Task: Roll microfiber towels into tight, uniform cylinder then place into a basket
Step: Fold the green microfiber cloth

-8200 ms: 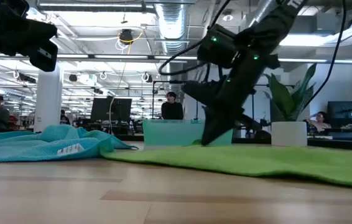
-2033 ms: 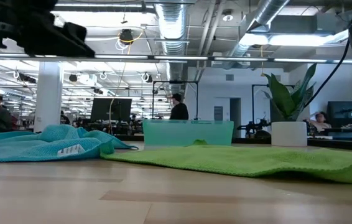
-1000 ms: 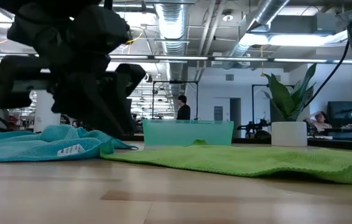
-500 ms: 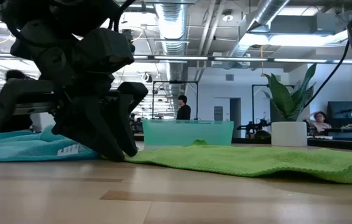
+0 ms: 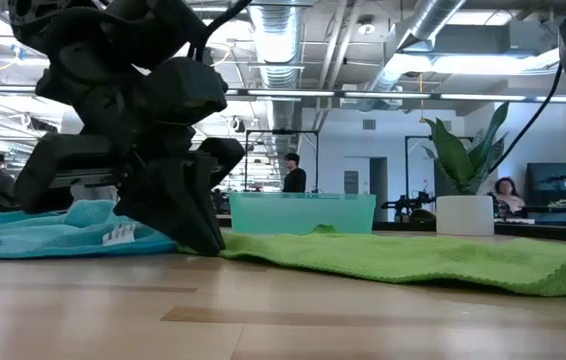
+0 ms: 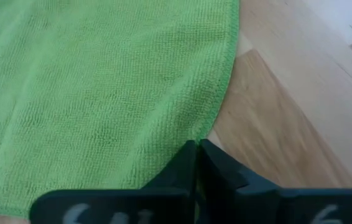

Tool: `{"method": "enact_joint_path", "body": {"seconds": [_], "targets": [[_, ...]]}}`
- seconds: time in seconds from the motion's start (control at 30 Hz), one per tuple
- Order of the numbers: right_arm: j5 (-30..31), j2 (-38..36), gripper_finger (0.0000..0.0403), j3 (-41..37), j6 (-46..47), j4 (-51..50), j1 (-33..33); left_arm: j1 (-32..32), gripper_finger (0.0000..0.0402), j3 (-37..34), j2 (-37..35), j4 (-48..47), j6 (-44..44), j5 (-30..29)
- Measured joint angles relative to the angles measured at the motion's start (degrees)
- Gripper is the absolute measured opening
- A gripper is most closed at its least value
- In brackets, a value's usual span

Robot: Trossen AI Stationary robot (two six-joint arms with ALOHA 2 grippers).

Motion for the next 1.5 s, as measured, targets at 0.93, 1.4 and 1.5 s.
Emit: {"method": "enact_joint_path", "body": {"seconds": [0.93, 1.4, 1.5], "targets": [[-0.9, 0.0, 0.0002, 8.1, -7.5, 8.4, -0.4, -13.5, 0.0, 4.8, -12.2, -21.7, -0.6, -27.7], [-0.3, 0.0, 0.0001, 13.3, -9.4, 9.1, -1.3, -18.4, 0.0, 7.3, -23.2, -34.9, -8.0, -41.3], [-0.1, 0.0, 0.0001, 13.3, -11.5, 7.0, -1.3, -17.6, 0.0, 8.1, -23.5, -35.1, -7.4, -41.3]]}}
